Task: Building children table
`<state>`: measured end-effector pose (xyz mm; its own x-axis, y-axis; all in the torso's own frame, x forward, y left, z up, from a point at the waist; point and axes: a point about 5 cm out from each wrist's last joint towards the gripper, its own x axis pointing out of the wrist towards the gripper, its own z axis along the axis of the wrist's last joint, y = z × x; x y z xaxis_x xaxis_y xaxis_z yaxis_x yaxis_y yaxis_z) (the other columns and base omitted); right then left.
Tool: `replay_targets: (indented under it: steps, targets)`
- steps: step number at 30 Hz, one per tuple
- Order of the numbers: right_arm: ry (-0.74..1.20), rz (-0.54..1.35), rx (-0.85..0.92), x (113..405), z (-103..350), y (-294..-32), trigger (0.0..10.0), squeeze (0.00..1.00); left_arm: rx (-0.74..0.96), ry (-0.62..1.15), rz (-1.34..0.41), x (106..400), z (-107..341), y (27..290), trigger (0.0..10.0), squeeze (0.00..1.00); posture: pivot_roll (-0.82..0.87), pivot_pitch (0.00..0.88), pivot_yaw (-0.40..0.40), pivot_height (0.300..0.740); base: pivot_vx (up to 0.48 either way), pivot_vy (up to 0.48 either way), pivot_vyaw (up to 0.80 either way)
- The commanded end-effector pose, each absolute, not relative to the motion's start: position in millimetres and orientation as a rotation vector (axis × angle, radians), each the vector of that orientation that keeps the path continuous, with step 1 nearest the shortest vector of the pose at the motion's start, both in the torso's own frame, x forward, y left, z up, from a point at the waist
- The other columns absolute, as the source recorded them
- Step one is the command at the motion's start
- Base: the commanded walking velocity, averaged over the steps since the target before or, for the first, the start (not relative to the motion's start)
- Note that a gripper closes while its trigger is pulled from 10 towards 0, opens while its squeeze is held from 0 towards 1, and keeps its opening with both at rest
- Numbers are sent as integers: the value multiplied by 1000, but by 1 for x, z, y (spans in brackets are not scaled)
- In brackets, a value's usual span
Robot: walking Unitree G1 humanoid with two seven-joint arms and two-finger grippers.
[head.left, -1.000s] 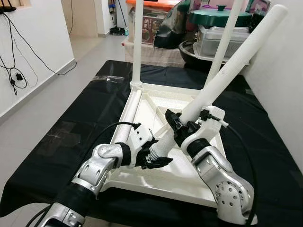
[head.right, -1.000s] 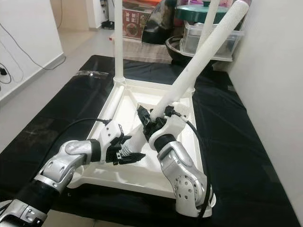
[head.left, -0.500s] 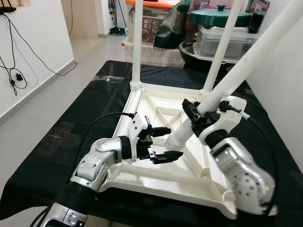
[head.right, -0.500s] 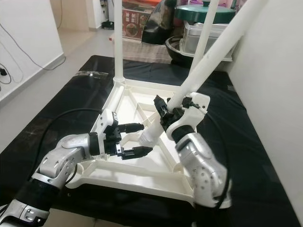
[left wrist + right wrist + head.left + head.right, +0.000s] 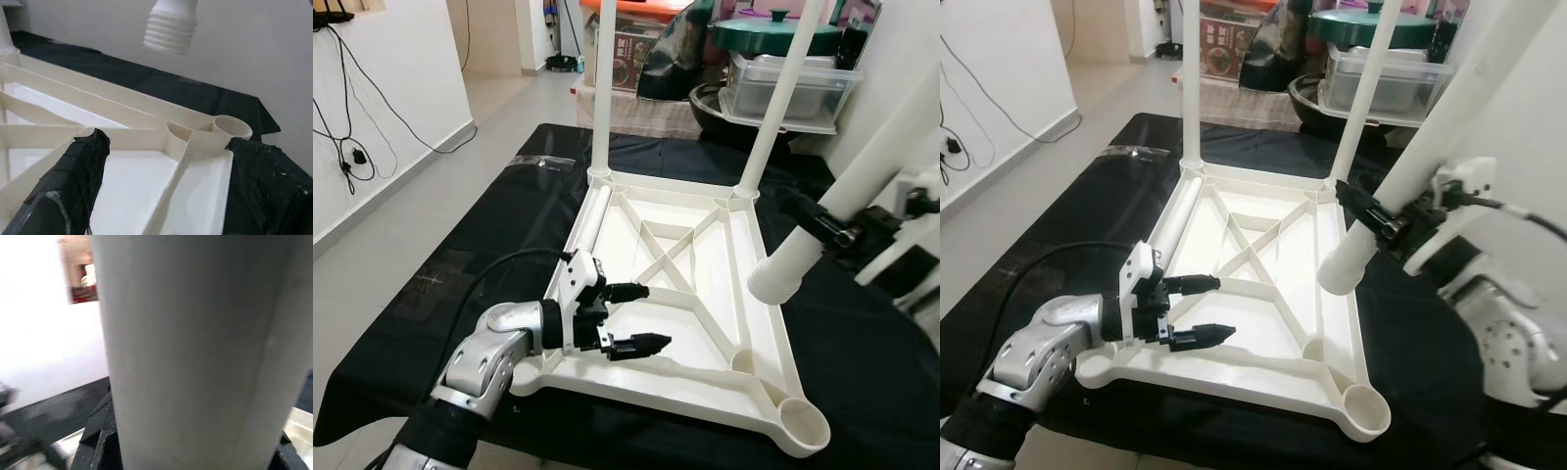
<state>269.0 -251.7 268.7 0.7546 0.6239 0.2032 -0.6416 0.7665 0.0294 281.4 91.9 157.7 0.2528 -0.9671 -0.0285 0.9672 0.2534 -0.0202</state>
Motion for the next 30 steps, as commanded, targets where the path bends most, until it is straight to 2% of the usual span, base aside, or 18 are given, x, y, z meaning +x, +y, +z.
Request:
replay_targets:
  steps: [1,7,30]
  targets:
    - [-176,775,99,264,269,-252,0,0,19,69,-1319,277,153,92,10000,0,129,0,-130,740,0,0,0]
    - [-138,860,83,260,261,-248,0,0,8,77,-1321,274,152,91,10000,0,132,0,-129,740,0,0,0]
    - [-16,926,30,246,240,-249,0,0,4,100,-1326,273,149,92,10000,0,123,0,-122,740,0,0,0]
